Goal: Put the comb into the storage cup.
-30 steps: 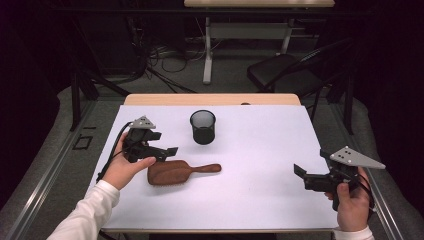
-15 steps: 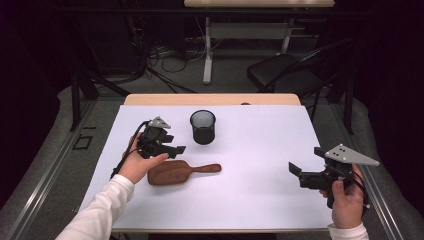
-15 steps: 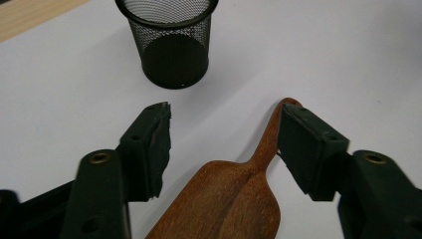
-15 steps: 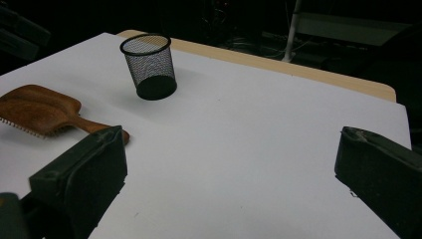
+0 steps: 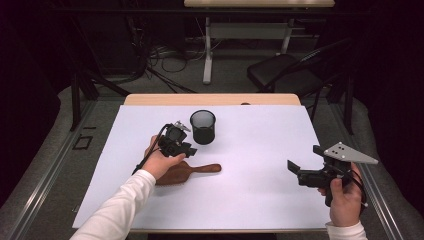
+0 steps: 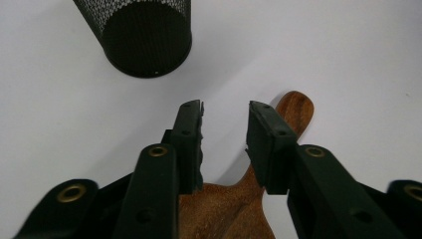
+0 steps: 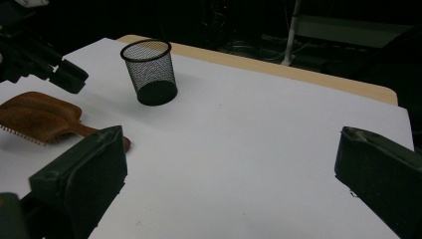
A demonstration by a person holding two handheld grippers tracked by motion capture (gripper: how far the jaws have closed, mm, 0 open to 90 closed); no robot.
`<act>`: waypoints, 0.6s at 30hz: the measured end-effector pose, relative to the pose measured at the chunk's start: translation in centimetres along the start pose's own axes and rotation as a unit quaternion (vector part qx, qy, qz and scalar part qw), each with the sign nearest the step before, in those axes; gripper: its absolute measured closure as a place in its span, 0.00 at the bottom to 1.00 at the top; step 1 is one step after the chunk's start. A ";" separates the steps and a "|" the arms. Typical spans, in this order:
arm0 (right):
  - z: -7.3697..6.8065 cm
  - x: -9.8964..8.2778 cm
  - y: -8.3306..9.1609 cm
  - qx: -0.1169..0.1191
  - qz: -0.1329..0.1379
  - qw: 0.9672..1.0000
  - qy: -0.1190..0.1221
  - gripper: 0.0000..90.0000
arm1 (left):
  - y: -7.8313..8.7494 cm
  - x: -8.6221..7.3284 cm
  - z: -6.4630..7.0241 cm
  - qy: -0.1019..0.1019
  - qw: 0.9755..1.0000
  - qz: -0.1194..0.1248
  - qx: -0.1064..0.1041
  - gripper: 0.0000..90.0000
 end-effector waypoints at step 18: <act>1.3 0.8 0.6 -0.008 0.018 1.000 -0.010 0.00 | -3.5 -0.6 -0.7 0.033 0.998 -0.045 0.005 0.92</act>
Point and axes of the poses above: each handheld gripper's, and its own axes: y roughly backward along the jaws, x roughly out of its top, z roughly to its right, the point moved 3 cm from there along -y, roughly forward along the jaws, and after that the axes turned 3 degrees about y, right-handed, at the moved point
